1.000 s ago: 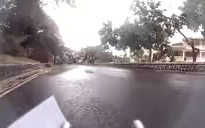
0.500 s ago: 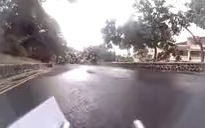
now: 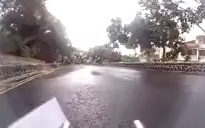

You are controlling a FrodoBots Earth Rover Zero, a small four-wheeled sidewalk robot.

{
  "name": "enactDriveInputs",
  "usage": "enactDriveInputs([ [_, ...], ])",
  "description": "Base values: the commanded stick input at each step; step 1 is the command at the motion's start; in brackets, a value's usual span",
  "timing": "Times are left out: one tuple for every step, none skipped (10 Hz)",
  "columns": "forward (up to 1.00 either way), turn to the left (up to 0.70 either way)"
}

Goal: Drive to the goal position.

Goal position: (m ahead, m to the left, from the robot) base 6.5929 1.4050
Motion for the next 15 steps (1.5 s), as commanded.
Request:
enactDriveInputs([
  [1.00, 0.16],
  [1.00, 0.10],
  [1.00, 0.03],
  [1.00, 0.00],
  [1.00, 0.00],
  [1.00, 0.00],
  [1.00, 0.00],
  [1.00, 0.00],
  [1.00, 0.00],
  [1.00, 0.00],
  [1.00, 0.00],
  [1.00, 0.00],
  [1.00, 0.00],
  [1.00, 0.00],
  [1.00, 0.00],
])
